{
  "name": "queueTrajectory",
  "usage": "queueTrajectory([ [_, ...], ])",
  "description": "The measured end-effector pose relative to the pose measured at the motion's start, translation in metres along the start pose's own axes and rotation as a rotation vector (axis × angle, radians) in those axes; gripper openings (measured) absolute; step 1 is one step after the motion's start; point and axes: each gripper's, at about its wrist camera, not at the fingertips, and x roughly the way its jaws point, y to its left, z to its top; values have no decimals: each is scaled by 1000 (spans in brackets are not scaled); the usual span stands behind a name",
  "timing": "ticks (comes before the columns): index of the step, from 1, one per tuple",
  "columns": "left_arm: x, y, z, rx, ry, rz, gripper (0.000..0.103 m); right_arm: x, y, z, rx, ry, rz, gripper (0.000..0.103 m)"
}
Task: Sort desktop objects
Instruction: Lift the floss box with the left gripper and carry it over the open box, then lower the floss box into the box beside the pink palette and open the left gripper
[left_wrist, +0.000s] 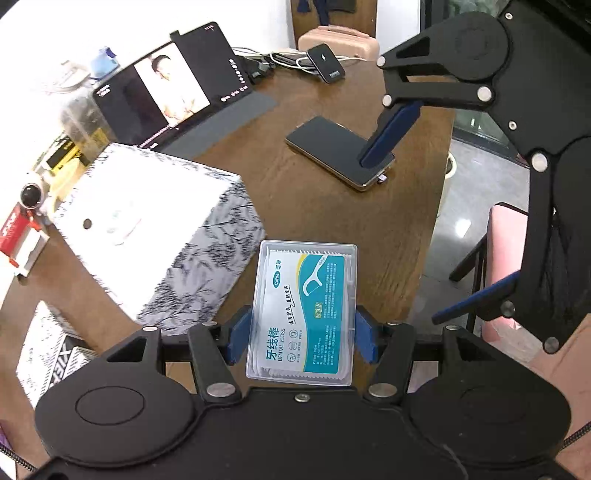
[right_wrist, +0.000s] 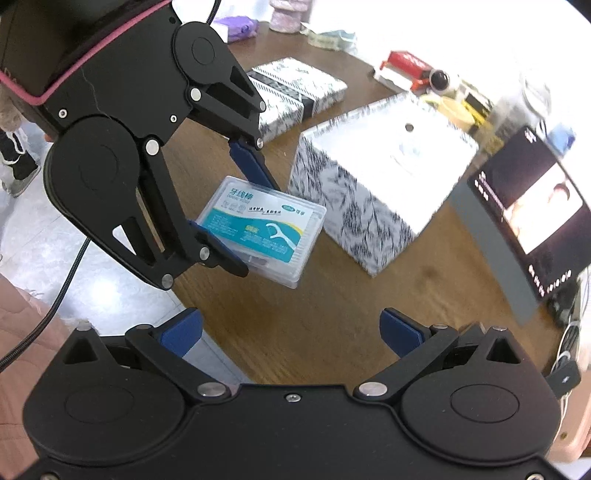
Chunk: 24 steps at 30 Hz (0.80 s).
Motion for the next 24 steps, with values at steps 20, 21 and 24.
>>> queueTrajectory([
  [20, -28, 60, 44, -48, -47, -10, 57, -11, -48, 52, 2, -47, 20, 103],
  [21, -28, 65, 49, -45, -50, -11, 57, -10, -55, 54, 21, -42, 25, 103],
  [24, -24, 83, 63, -31, -57, 6, 57, -5, -77, 62, 75, -31, 45, 103],
])
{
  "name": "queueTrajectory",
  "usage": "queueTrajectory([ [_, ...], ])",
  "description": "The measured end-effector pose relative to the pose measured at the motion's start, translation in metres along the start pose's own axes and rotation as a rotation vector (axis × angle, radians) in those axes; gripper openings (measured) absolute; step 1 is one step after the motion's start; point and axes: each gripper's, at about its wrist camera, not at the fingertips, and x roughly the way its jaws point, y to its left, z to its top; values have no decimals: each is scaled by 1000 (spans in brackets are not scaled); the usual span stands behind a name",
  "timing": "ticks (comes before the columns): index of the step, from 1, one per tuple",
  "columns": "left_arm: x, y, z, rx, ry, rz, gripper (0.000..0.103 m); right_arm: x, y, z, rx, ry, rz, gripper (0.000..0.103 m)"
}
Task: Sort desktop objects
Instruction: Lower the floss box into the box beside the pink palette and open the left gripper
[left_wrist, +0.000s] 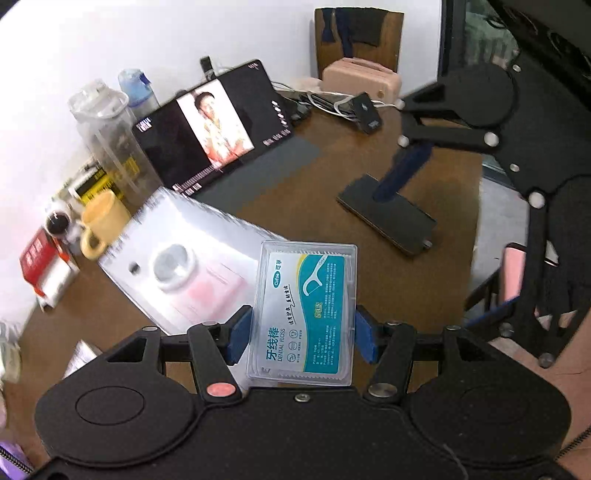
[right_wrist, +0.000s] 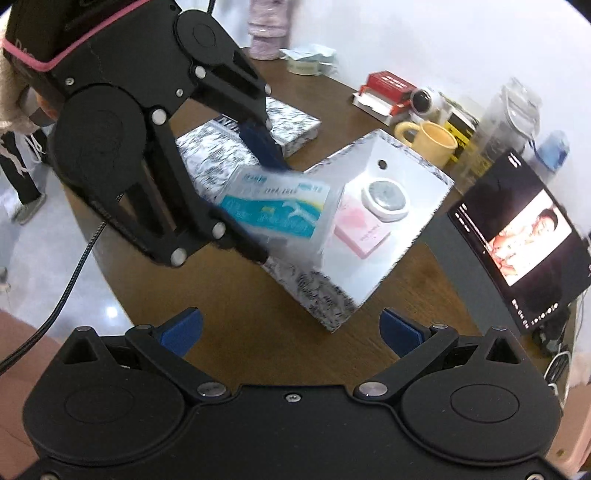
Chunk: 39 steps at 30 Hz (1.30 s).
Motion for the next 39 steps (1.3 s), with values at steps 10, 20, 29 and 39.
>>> queueTrajectory([
  [10, 53, 45, 34, 70, 67, -18, 57, 18, -36, 24, -15, 32, 48, 103],
  [20, 107, 70, 30, 122, 152, -95, 57, 36, -70, 48, -46, 63, 94, 103],
  [29, 152, 71, 17, 213, 223, -174, 57, 47, -84, 46, -5, 85, 145, 103],
  [39, 184, 67, 3, 259, 278, -200, 57, 62, -88, 40, 39, 104, 191, 103],
])
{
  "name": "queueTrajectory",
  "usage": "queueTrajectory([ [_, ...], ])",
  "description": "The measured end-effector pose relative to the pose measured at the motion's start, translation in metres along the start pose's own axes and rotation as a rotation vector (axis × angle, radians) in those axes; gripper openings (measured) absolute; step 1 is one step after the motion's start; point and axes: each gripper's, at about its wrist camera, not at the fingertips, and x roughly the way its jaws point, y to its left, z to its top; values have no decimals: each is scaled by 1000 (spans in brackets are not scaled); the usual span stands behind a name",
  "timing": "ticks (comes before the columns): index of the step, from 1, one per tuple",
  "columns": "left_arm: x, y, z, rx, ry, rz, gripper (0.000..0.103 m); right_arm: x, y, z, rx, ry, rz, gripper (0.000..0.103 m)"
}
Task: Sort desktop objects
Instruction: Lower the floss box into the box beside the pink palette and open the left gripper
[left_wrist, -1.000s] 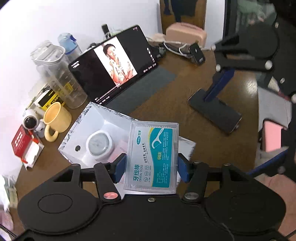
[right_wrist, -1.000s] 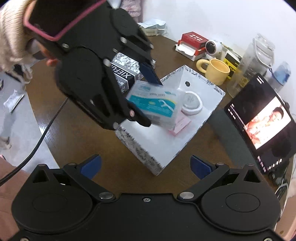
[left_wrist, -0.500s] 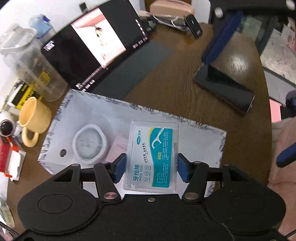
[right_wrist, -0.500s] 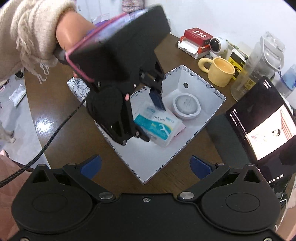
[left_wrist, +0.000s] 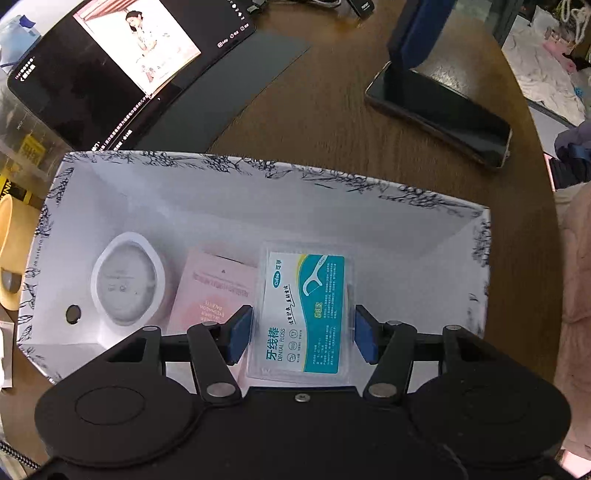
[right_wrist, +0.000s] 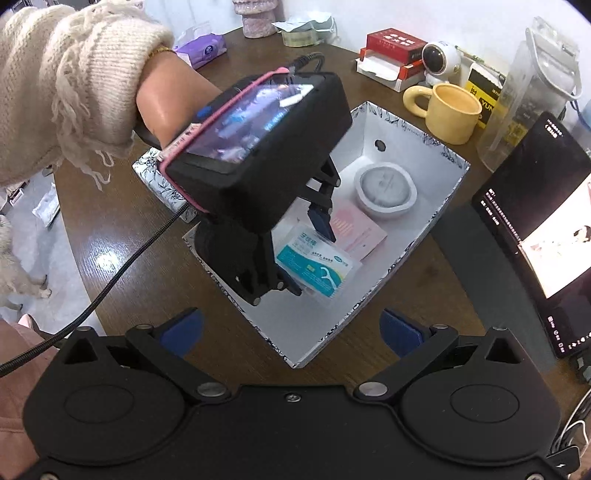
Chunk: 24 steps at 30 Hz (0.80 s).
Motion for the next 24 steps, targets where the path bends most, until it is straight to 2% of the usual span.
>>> queueTrajectory([
  [12, 19, -1, -2, 42, 43, -53, 57, 5, -3, -7, 8, 3, 12, 103],
  [24, 28, -1, -8, 37, 85, -36, 57, 7, -3, -6, -3, -4, 16, 103],
])
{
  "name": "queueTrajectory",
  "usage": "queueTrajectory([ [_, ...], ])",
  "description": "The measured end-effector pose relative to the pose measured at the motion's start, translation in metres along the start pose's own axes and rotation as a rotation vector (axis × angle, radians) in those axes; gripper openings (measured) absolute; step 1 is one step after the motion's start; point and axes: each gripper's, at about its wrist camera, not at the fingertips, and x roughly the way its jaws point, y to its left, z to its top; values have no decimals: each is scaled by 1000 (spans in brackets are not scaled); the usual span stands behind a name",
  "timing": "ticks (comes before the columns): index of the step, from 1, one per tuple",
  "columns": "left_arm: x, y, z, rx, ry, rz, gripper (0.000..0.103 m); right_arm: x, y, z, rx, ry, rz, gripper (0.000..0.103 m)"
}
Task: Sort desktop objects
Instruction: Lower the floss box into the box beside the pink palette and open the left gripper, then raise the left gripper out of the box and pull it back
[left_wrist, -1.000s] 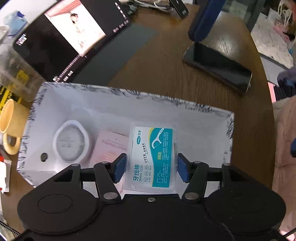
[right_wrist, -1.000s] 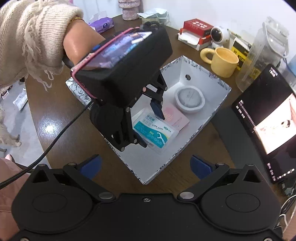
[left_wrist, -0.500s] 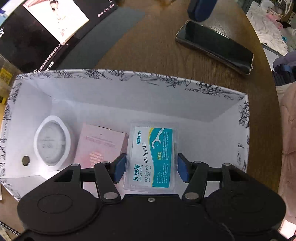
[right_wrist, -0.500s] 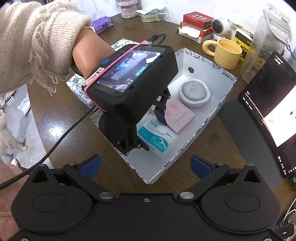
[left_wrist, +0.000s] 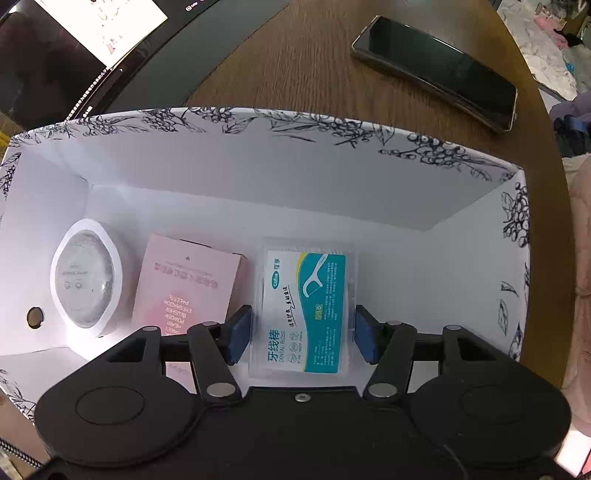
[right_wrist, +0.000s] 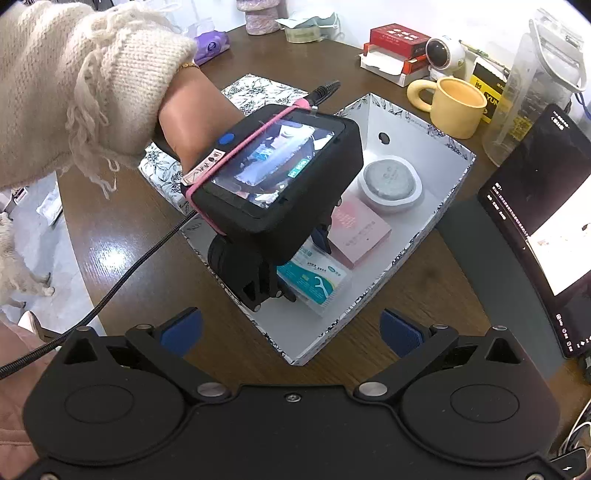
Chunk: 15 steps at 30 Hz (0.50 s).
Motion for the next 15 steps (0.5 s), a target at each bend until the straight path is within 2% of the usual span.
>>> queueTrajectory([
  [7, -4, 3, -4, -20, 15, 17, 58, -9, 4, 2, -11, -18, -15, 103],
  [10, -10, 6, -5, -40, 16, 35, 63, -13, 6, 2, -15, -26, -23, 103],
  [13, -19, 13, -9, -116, 1, 39, 68, -17, 8, 3, -19, -34, -30, 103],
  [15, -25, 15, -13, -134, -20, 75, 80, -19, 9, 3, -22, -40, -35, 103],
])
